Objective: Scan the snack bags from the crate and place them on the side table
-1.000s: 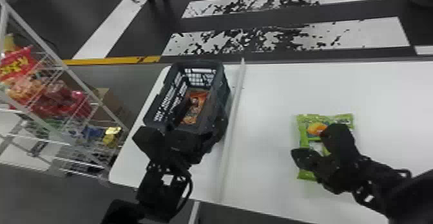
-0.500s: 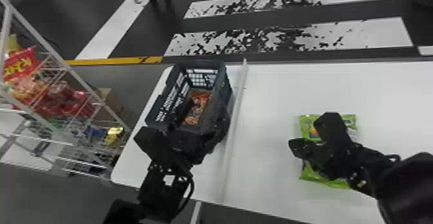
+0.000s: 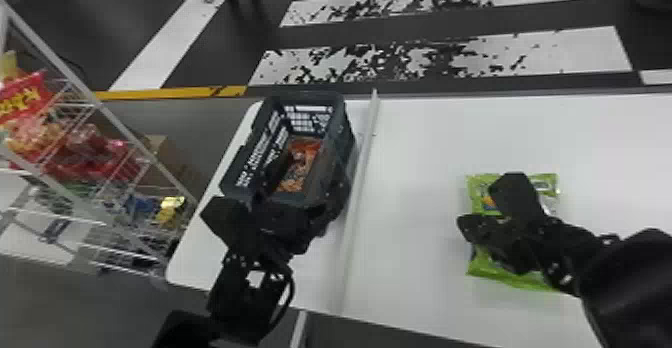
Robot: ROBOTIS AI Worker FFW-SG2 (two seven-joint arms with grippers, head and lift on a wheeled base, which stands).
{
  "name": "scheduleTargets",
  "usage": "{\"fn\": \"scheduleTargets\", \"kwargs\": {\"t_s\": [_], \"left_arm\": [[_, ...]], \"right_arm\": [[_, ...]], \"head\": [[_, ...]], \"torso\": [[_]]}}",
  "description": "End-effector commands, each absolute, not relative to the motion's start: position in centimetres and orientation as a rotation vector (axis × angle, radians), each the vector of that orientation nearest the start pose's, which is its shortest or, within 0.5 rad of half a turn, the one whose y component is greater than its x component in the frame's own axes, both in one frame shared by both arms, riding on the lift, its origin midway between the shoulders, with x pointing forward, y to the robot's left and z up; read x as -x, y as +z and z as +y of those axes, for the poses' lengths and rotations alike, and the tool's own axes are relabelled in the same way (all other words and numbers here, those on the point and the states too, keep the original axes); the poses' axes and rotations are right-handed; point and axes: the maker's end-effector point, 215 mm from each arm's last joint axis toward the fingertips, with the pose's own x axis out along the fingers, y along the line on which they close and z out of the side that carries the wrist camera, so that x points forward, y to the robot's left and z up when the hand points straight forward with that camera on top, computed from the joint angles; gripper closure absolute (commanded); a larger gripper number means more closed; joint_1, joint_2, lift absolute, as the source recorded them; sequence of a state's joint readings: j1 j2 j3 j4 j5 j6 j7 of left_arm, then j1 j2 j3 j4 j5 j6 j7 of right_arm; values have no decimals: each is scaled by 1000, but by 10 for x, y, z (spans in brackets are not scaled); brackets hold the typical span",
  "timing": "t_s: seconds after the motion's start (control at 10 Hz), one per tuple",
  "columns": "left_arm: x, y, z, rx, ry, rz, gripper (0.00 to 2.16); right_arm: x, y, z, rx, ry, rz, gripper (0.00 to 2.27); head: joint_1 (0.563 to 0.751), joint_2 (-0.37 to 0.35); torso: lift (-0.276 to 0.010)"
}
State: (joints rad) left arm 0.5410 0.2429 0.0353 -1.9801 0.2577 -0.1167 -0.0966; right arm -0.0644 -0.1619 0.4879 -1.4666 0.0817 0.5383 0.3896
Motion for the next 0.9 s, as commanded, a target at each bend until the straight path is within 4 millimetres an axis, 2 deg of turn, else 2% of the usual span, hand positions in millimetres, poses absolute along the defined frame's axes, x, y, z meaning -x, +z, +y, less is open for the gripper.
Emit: {"fn": "scheduleTargets", "kwargs": {"t_s": [0.0, 0.6, 0.8], "left_arm": [[-432, -349, 255, 30, -157, 17, 100], [-437, -352, 255, 32, -156, 21, 100], [-438, -354, 254, 34, -157, 24, 100]], "right_arm": [[-465, -562, -30, 298, 742, 672, 2256], [-473, -567, -93, 337, 686, 699, 2256], [-476, -567, -106, 344, 675, 704, 2256]], "head": [[695, 293], [695, 223], [695, 195]], "torso": [[-50], [-50], [-50]]}}
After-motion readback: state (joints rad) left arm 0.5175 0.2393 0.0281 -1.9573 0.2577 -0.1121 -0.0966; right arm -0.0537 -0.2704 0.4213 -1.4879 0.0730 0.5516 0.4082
